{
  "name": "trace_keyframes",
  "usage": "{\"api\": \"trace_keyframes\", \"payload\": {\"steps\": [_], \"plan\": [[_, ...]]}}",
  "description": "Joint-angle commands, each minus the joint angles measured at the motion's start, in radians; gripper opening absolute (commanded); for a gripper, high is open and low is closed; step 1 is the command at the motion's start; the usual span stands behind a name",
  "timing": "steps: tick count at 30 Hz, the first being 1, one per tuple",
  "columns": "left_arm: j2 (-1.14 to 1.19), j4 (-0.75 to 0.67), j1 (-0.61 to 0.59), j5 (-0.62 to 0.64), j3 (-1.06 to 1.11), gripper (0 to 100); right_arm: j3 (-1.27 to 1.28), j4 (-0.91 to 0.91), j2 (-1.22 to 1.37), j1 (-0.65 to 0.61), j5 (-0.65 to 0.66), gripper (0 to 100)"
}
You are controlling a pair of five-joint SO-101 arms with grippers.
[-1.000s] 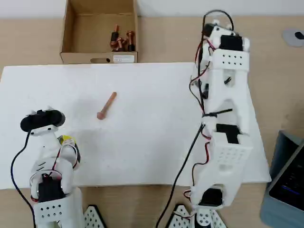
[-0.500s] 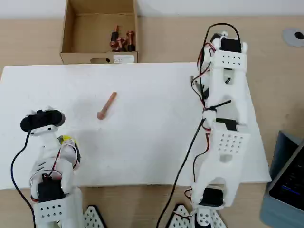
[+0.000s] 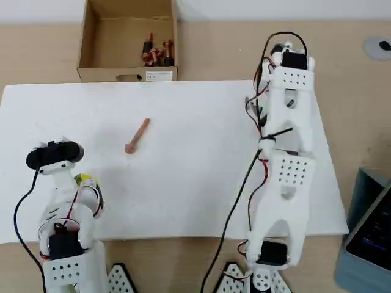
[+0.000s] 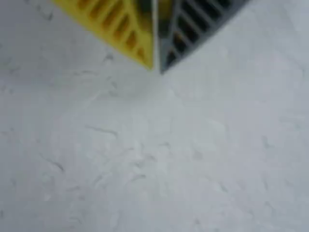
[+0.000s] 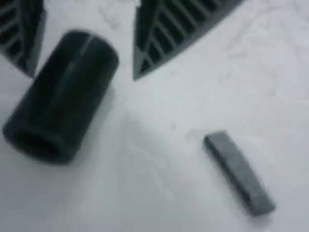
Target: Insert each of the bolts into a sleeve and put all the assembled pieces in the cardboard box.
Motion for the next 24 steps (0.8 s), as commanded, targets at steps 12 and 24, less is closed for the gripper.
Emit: {"api": "trace_keyframes", "payload": {"steps": [12,24], "plan": [[-0.008,-0.002,-0.005,-0.005,-0.003,0,-0.127,0.005,0.088,0.031,-0.005,1.4],[-0.008,-0.002,-0.003,-0.006,-0.003,0,-0.355,0.061,0.036,-0.012,0.055,0.9]]}}
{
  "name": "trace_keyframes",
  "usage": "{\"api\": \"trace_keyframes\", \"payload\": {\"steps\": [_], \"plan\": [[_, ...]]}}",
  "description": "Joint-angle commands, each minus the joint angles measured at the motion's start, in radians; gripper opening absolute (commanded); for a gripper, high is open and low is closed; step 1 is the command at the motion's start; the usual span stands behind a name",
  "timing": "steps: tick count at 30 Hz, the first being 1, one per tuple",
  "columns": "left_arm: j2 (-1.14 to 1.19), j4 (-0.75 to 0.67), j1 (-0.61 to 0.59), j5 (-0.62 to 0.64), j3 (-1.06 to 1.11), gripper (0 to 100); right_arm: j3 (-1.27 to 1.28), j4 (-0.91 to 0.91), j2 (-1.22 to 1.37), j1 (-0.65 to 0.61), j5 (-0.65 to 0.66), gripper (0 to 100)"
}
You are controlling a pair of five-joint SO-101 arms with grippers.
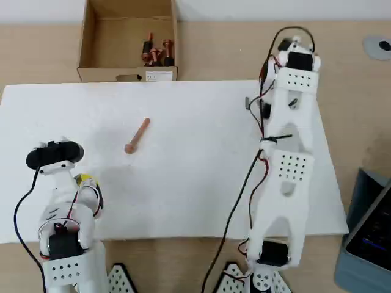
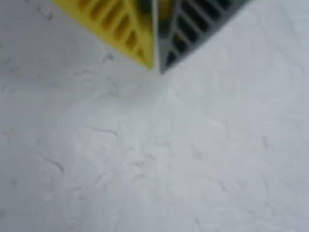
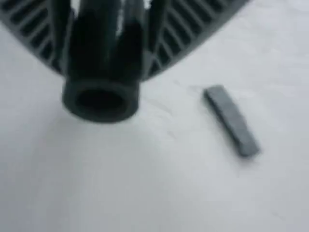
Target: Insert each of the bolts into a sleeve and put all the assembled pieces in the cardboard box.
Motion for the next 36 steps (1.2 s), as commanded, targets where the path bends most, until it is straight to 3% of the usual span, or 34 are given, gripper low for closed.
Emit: {"api": "trace_keyframes", "payload": {"steps": [1,17,36], "plan": [[-0.008,-0.002,-0.003,-0.006,-0.003,0,-0.09,0.021,-0.093,-0.036,0.04,0.9],[-0.008,0.0,-0.009,-0.006,-0.003,0,-0.021,0.021,-0.581,-0.11,0.141,0.9],[-0.005,0.005,-0.003,-0.006,-0.077,1,0.944,0.021,-1.552,-0.104,0.135,0.9]]}}
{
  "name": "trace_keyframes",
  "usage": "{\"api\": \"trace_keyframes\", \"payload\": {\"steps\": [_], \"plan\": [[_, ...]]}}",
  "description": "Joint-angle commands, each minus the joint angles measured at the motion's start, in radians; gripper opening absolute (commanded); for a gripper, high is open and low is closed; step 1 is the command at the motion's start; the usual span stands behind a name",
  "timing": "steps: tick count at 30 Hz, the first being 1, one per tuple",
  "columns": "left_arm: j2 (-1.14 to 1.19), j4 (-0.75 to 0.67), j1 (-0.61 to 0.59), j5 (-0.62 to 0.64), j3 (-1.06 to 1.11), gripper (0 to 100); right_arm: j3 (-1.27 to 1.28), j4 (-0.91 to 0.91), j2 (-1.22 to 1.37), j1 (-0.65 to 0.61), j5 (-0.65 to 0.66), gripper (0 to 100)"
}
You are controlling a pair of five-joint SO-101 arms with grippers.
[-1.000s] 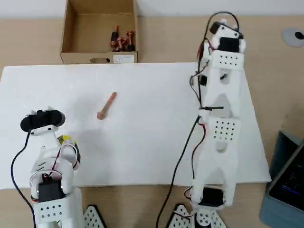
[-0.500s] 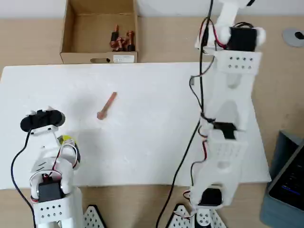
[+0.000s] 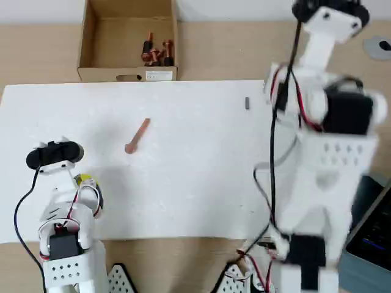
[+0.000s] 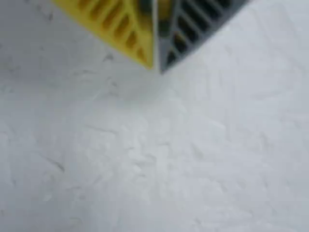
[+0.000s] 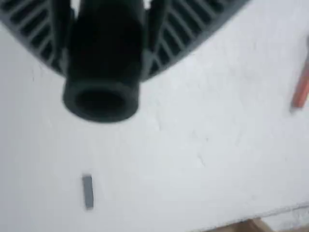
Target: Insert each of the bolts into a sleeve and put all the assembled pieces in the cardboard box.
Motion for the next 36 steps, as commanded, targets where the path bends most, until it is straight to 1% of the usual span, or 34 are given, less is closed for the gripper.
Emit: {"api": "trace_keyframes", "payload": {"steps": [1,4,6,9,12,17,23,27,32,36], "plan": [[-0.005,0.005,-0.003,-0.006,-0.1,1,0.162,0.018,-0.214,0.001,0.005,0.9],[-0.002,0.017,-0.002,-0.008,-0.173,1,0.311,0.005,-0.341,0.002,0.0,0.9],[0.024,0.06,0.006,-0.044,-0.233,1,0.406,-0.002,-0.418,0.018,-0.023,0.9],[0.111,0.141,0.048,-0.057,-0.347,1,0.555,-0.015,-0.521,0.027,-0.029,0.9],[0.239,0.19,0.103,-0.057,-0.485,1,0.671,-0.035,-0.616,0.044,-0.029,0.9],[0.507,0.232,0.193,-0.057,-0.701,1,0.799,-0.058,-0.756,0.044,-0.029,0.9],[0.863,0.275,0.262,-0.06,-0.95,1,0.894,-0.066,-0.889,0.044,-0.029,0.9],[1.11,0.354,0.316,-0.066,-1.119,1,0.926,-0.064,-0.957,0.044,-0.029,0.9],[1.417,0.423,0.341,-0.199,-1.313,1,0.958,-0.064,-1.029,0.044,-0.029,0.9],[1.612,0.434,0.336,-0.218,-1.473,1,0.964,-0.063,-1.064,0.044,-0.029,0.9]]}}
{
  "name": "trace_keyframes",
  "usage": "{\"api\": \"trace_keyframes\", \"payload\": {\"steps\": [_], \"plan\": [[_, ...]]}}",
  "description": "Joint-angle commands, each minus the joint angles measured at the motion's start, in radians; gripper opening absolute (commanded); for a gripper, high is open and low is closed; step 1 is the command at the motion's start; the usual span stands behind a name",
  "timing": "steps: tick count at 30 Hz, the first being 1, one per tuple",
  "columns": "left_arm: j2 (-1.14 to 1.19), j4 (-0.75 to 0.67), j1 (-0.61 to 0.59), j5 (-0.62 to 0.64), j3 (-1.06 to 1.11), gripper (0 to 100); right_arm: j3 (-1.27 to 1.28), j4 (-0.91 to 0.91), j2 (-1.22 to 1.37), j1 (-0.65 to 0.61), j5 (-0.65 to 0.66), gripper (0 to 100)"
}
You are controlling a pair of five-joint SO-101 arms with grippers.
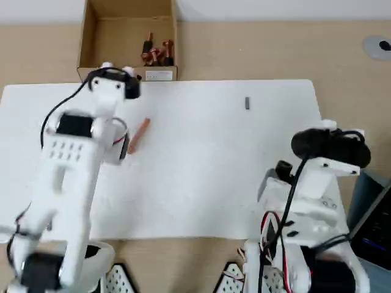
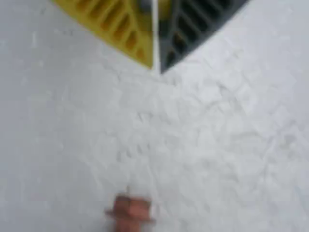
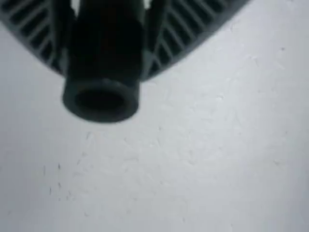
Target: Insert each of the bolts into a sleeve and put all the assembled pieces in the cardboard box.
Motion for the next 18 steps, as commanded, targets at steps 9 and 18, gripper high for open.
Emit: {"api": "trace_keyframes", "payload": {"steps": [9,18], "plan": [[0.466,0.186,0.014,-0.061,-0.512,12,0.004,-0.02,-0.035,0.012,-0.009,0.9],[0.711,0.193,0.015,-0.157,-0.704,12,0.004,-0.02,-0.028,0.012,-0.009,0.9]]}}
